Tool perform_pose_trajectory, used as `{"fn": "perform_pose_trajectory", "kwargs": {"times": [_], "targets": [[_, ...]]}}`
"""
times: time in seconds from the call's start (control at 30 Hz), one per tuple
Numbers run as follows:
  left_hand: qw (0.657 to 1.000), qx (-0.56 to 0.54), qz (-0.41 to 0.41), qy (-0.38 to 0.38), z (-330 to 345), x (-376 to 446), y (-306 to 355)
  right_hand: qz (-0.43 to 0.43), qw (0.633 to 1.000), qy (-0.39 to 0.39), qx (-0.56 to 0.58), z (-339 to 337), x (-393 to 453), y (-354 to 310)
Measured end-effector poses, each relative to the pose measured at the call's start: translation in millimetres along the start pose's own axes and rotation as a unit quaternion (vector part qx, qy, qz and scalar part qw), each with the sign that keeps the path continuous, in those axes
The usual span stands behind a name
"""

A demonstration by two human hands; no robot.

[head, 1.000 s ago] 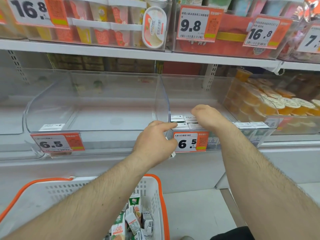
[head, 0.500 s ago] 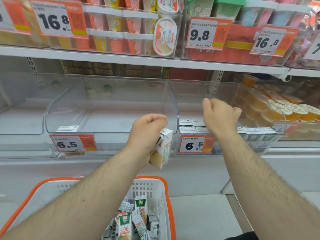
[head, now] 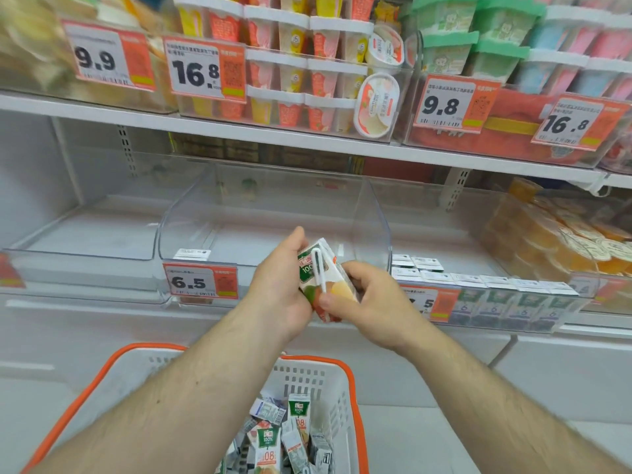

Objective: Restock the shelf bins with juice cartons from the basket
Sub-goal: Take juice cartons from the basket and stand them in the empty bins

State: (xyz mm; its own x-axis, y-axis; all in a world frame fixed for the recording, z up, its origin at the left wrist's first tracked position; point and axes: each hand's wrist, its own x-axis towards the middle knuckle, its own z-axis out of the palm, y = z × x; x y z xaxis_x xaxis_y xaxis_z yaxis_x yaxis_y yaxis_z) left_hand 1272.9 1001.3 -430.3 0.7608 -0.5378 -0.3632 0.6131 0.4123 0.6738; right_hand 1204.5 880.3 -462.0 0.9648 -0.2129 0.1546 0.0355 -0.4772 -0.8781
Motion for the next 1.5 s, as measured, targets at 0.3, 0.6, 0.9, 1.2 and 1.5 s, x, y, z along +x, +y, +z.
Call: {"fn": "perform_pose_trajectory", "kwargs": {"times": [0.3, 0.6, 0.9, 1.2, 1.5], "targets": [[0.947, 0.187, 0.24, -0.098, -56.9, -9.4, -2.9, -0.04, 0.993, 0.028, 0.111, 9.2, -0.4, -1.4], [0.861, 0.379, 0.263, -0.212, -80.9, -9.3, 19.6, 0.059, 0.915, -0.139, 0.375, 22.1, 16.7, -18.6], [0.911, 0.271, 0.307, -0.056, -75.2, -5.9, 20.2, 0.198, 0.945, -0.037, 0.257, 43.4, 34.3, -38.5], [0.656, 0.508, 0.539, 0.146, -77.8, 2.0, 24.2, -0.054, 0.994, 0.092, -0.002, 67.7, 30.7, -60.9], [0.599, 0.582, 0.471, 0.284, -136.1, 12.8, 61.0, 0.009, 0.988, 0.113, -0.101, 51.9, 85.3, -52.8]]}}
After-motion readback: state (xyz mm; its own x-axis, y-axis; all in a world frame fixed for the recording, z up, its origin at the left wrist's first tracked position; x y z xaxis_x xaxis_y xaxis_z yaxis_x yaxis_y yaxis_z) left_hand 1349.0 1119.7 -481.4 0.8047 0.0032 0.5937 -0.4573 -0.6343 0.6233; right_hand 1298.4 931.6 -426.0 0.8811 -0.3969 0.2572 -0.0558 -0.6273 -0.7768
